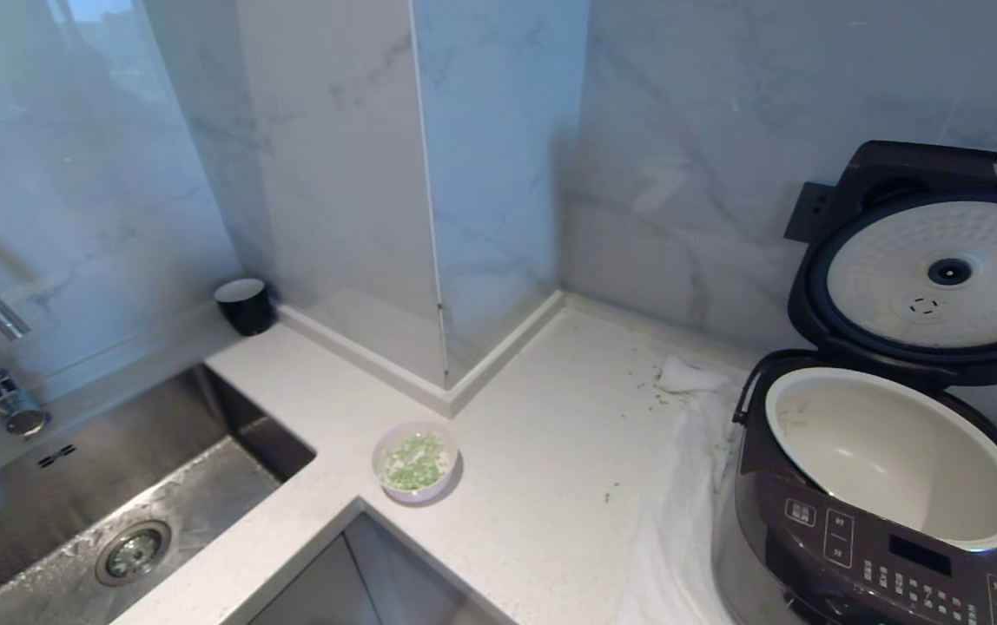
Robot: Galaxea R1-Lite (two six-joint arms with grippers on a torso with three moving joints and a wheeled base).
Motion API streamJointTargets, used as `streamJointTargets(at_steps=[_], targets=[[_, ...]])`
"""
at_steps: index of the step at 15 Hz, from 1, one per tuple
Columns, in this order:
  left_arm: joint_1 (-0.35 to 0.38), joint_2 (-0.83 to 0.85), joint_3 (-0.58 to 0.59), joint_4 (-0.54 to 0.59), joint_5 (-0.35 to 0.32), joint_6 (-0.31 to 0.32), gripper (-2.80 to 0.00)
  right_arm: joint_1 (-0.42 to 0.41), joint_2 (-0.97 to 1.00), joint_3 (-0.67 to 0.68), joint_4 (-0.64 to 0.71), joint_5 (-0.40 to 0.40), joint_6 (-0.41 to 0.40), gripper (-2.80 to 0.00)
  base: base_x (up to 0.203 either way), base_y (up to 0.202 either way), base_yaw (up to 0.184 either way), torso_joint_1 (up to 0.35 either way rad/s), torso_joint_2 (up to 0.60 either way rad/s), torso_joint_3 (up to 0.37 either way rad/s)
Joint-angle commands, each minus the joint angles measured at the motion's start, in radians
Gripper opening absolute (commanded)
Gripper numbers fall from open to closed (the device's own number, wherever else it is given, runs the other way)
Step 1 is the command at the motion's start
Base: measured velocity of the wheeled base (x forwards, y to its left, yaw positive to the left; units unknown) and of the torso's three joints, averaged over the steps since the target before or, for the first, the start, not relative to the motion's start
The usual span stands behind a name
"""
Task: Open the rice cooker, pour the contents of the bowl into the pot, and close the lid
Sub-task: Pick up the bowl on the table
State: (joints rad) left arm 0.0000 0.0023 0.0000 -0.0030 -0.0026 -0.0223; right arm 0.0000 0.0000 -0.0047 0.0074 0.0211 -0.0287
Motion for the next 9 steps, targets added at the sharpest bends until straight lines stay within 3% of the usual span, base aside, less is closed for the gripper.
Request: streamJointTargets(at_steps=[1,9], targets=[[-0.001,0.001,0.002,0.000,-0.001,-0.001,-2.80,0.000,0.002,0.000,0.000,0.000,0.000,-2.80,-0.014,0.016,-0.141,0.010,0.00,-0.002],[-0.002,0.001,0.002,0.000,-0.001,-0.001,-2.80,0.000,0.002,0.000,0.000,0.000,0.000,-2.80,-0.007,0.018,-0.156,0.002,0.01,0.003]])
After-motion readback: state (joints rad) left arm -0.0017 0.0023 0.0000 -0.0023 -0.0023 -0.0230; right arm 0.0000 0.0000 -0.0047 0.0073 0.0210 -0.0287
